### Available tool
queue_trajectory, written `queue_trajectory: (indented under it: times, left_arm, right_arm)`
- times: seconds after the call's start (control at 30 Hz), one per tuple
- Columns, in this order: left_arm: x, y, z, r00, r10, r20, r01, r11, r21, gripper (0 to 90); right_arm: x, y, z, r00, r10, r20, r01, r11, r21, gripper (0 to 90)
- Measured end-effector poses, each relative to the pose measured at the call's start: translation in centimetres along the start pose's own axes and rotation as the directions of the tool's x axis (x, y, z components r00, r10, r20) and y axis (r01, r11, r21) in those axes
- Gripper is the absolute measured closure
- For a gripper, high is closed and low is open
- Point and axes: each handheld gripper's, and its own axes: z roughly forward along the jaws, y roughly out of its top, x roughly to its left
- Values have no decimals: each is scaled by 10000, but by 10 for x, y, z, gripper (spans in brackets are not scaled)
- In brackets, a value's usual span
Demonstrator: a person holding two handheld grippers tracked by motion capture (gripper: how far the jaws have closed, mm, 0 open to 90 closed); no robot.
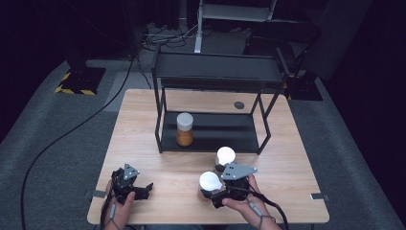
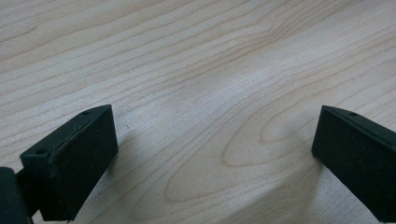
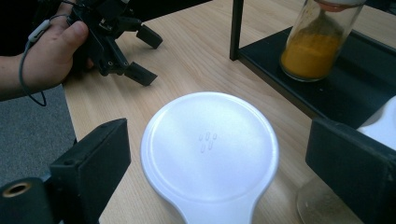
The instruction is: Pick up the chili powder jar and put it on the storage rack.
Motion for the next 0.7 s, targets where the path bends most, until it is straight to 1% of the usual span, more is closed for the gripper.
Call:
queue_trajectory:
  times: [0.1,0.43,0.57,0.7]
  left_arm:
    - [0,0,0,10000,0,-1,0,10000,0,0]
    - [0,0,0,10000,-1,2,1,10000,1,0]
    - [0,0,0,10000,-1,2,1,10000,0,0]
    - [0,0,0,10000,-3,2,3,10000,1,0]
  right_arm:
    - [0,-2,3,10000,40,-15,-40,10000,-5,87]
    - [0,-8,13,9999,116,-50,-115,9996,255,157]
    - [0,-10,16,10000,62,-65,-59,9989,465,207]
    - [1,-11,19,9998,-126,-156,137,9972,728,285]
